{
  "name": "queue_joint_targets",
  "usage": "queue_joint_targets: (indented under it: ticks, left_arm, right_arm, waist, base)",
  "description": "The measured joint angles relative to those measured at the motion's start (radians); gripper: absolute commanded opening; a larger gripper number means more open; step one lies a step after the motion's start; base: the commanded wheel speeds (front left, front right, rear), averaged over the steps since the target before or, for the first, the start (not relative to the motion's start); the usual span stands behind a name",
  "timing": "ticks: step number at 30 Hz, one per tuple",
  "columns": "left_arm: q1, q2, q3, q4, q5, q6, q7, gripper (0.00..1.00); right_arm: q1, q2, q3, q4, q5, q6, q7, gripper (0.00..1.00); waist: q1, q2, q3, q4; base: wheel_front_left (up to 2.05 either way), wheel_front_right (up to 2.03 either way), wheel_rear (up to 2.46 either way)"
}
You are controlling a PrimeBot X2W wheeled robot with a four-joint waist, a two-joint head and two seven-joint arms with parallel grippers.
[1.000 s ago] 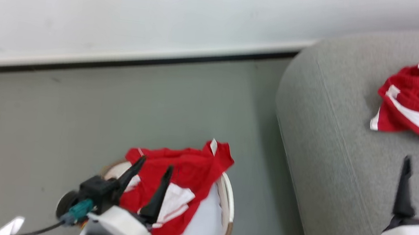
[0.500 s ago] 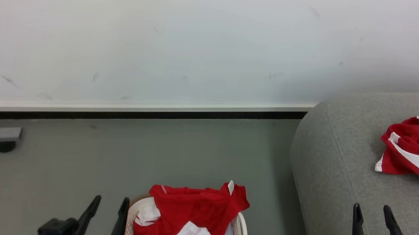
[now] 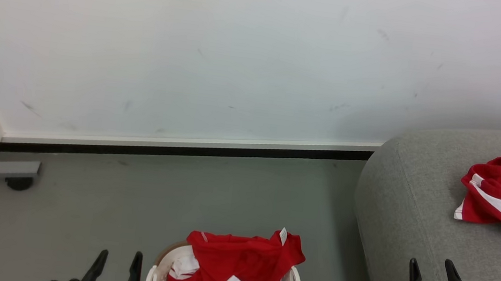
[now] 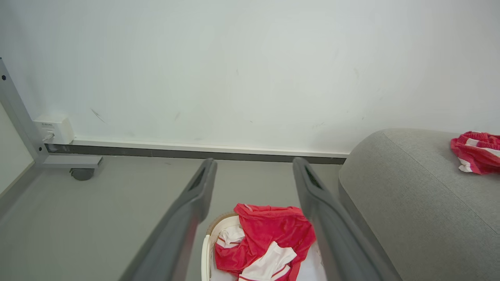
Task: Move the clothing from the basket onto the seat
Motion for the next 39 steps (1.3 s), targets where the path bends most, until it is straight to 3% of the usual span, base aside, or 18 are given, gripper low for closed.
queue_joint_targets:
  ticks: [12,25,39]
  left_arm:
    - [0.003,-0.036,0.048,0.015,0.054,-0.051,0.0,1.0]
    - [-0.055,-0.043,0.042,0.072,0.098,-0.093,0.0,1.0]
    - [-0.468,0.007,-0.124,0.323,0.167,-0.123,0.098,1.0]
  right_arm:
    - [0.0,0.0,0.021,0.006,0.008,0.0,0.0,1.0]
    - [-0.024,0.0,0.052,-0.022,0.007,0.0,0.0,1.0]
    - [-0.185,0.0,0.066,-0.149,0.053,0.0,-0.002,1.0]
  waist:
    - [0.0001,0.0,0.006,-0.005]
    - [0.0003,0.0,0.071,-0.065]
    - [0.0004,0.0,0.368,-0.117]
  base:
    - [0.0,0.0,0.0]
    - [0.0,0.0,0.0]
    - [0.0,0.0,0.0]
